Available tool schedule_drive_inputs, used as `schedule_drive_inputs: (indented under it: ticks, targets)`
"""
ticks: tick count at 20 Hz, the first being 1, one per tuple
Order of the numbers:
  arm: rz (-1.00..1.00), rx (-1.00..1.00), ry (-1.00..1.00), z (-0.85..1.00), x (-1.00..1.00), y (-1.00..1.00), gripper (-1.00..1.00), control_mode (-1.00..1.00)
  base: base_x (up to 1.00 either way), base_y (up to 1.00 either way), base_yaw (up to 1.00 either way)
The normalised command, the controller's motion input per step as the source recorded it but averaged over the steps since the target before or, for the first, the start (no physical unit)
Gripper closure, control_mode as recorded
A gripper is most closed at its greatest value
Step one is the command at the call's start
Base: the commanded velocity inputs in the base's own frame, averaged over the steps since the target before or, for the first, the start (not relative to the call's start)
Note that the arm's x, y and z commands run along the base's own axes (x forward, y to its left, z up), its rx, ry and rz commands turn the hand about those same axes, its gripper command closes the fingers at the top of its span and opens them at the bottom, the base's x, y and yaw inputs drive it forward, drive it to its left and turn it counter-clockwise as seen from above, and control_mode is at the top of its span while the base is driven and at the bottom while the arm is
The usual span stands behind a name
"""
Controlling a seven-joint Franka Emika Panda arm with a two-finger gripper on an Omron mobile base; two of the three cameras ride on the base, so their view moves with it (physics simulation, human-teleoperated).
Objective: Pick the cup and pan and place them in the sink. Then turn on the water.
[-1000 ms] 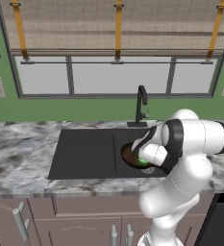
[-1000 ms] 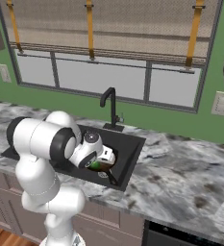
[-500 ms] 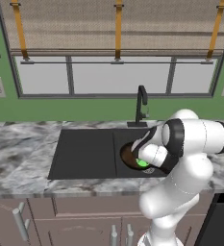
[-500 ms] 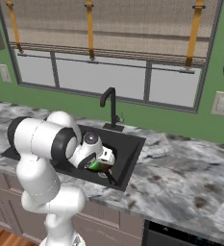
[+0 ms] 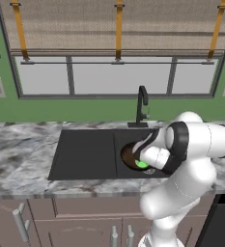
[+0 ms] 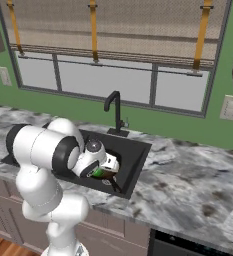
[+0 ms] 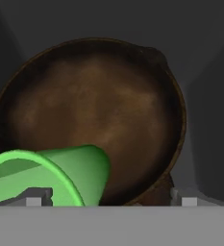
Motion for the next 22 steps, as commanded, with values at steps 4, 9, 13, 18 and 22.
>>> schedule_drive_inputs:
  ticks: [4,9,13,18,22]
  targets:
    - [-0.03,0.05,-0.04,0.66,-0.06,-0.06,-1.0,-1.0,0.0,0.0,0.0]
    - [-0.01,0.08,-0.05,0.82,-0.09,-0.17,-1.0,-1.0,0.0,0.0,0.0]
    - [0.0,0.05,0.0,0.99,-0.01,-0.13,-1.0,-1.0,0.0,0.0,0.0]
    - [0.0,0.01,-0.01,0.75,-0.08,-0.29,-1.0,-1.0,0.0,0.0,0.0]
    - [0.02,0.0,-0.04,0.47,-0.19,-0.42,-1.0,-1.0,0.0,0.0,0.0]
